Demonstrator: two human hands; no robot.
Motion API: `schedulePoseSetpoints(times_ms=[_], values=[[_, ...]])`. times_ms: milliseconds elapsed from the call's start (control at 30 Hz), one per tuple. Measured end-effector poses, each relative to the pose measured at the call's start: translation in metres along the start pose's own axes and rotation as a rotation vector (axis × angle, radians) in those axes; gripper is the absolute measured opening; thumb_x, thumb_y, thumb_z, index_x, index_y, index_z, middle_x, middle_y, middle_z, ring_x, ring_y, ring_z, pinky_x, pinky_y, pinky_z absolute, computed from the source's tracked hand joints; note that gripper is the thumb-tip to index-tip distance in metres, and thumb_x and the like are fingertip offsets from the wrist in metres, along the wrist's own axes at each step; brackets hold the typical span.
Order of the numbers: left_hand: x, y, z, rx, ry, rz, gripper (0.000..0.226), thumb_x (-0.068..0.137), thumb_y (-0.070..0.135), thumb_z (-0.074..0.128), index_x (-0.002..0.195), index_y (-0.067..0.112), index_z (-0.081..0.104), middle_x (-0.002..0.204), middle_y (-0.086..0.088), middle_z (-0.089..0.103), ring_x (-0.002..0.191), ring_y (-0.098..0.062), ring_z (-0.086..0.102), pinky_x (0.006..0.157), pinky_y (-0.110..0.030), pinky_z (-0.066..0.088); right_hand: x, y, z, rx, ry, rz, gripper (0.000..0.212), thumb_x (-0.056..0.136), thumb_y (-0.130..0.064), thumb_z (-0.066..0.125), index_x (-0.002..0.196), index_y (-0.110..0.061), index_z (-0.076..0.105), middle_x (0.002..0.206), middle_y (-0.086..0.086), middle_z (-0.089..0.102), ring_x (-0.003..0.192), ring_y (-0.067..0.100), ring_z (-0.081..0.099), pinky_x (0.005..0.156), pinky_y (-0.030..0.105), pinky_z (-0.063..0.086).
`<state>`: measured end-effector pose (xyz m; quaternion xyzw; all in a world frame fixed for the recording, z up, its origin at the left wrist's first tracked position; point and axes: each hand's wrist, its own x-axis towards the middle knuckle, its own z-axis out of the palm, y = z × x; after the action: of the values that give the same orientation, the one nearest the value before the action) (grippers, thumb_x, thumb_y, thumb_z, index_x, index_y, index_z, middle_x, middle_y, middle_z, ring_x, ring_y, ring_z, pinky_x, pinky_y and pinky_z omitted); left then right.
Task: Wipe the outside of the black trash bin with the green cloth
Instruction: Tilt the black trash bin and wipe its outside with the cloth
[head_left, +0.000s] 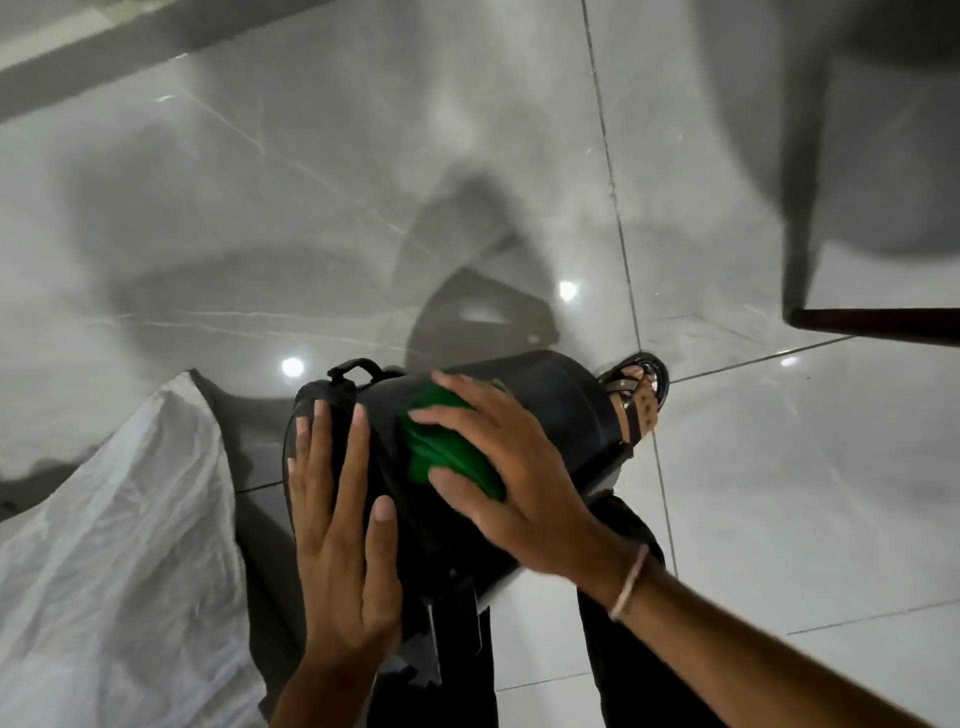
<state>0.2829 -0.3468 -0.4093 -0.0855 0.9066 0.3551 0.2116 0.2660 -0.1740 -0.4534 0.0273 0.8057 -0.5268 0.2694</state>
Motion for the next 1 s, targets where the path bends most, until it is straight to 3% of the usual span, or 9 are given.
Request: schedulePoseSetpoints(times_ms=[133,367,433,500,600,667,767,867,1000], values=[[0.003,0.013,0.012,0.042,-0.037,0.087,0.062,0.103,0.033,0.036,0.163,0.023,0.028,0.178,-0.003,0.016,0.168,-0.022,0.008,0.136,-0.046,0.003,-0.046,0.033,-0.014,0.039,0.161,0.199,0.049,0.102,-0.042,0.052,0.147,-0.024,0.054,0.166,-0.001,0.040,0.156,0.017,0.036,0.128,0.050,0.033],[-0.013,0.016,0.025,0.100,-0.067,0.167,0.061,0.106,0.044,0.033,0.165,0.037,0.021,0.180,0.002,0.010,0.168,-0.026,0.007,0.136,-0.042,-0.003,-0.052,0.050,0.001,0.078,0.349,0.241,0.050,0.107,-0.052,0.045,0.145,-0.021,0.055,0.162,-0.001,0.044,0.152,0.021,0.043,0.123,0.047,0.043],[-0.017,0.015,0.027,0.113,-0.058,0.214,0.060,0.109,0.050,0.025,0.166,0.032,0.019,0.179,-0.001,0.011,0.168,-0.026,0.007,0.136,-0.043,-0.002,-0.061,0.057,0.005,0.071,0.381,0.198,0.051,0.108,-0.050,0.043,0.145,-0.018,0.054,0.162,0.000,0.045,0.152,0.020,0.043,0.124,0.039,0.042],[-0.030,0.012,0.033,0.157,-0.047,0.258,0.063,0.110,0.050,0.022,0.167,0.026,0.017,0.180,0.000,0.009,0.168,-0.026,0.007,0.136,-0.045,-0.001,-0.067,0.072,0.004,0.054,0.356,0.211,0.049,0.108,-0.049,0.045,0.144,-0.018,0.055,0.160,0.000,0.048,0.151,0.014,0.044,0.124,0.023,0.037],[-0.065,0.003,0.045,0.205,-0.024,0.345,0.067,0.109,0.049,0.027,0.168,0.020,0.015,0.180,-0.003,0.010,0.167,-0.029,0.012,0.136,-0.050,0.004,-0.056,0.109,-0.013,0.036,0.341,0.426,0.043,0.102,-0.042,0.054,0.135,-0.016,0.062,0.137,-0.001,0.064,0.135,0.021,0.059,0.111,0.002,0.032],[-0.090,0.001,0.056,0.222,-0.030,0.398,0.069,0.108,0.048,0.032,0.168,0.018,0.015,0.179,-0.004,0.012,0.166,-0.029,0.014,0.135,-0.051,0.005,-0.028,0.139,-0.029,0.002,0.257,0.543,0.032,0.102,-0.032,0.060,0.127,-0.012,0.066,0.121,0.004,0.069,0.123,0.032,0.065,0.100,0.010,0.041],[-0.115,-0.003,0.071,0.285,-0.049,0.455,0.072,0.107,0.048,0.035,0.168,0.017,0.016,0.179,-0.003,0.013,0.166,-0.024,0.017,0.136,-0.048,0.006,0.024,0.148,-0.034,-0.041,-0.014,0.633,0.032,0.102,-0.036,0.060,0.128,-0.019,0.068,0.136,0.014,0.068,0.127,0.039,0.063,0.106,0.038,0.047],[-0.126,-0.011,0.073,0.293,-0.024,0.445,0.072,0.107,0.050,0.034,0.168,0.016,0.015,0.179,-0.002,0.011,0.166,-0.022,0.014,0.136,-0.046,0.005,0.040,0.116,-0.013,-0.111,-0.175,0.490,0.035,0.102,-0.041,0.060,0.131,-0.023,0.067,0.144,0.009,0.065,0.133,0.034,0.059,0.110,0.041,0.043],[-0.126,-0.014,0.069,0.276,0.017,0.366,0.070,0.108,0.049,0.029,0.168,0.016,0.012,0.180,0.001,0.006,0.167,-0.020,0.009,0.136,-0.046,0.004,-0.045,0.055,-0.004,-0.001,-0.032,0.124,0.037,0.099,-0.042,0.059,0.135,-0.032,0.063,0.157,-0.011,0.053,0.146,0.007,0.046,0.122,0.037,0.033]])
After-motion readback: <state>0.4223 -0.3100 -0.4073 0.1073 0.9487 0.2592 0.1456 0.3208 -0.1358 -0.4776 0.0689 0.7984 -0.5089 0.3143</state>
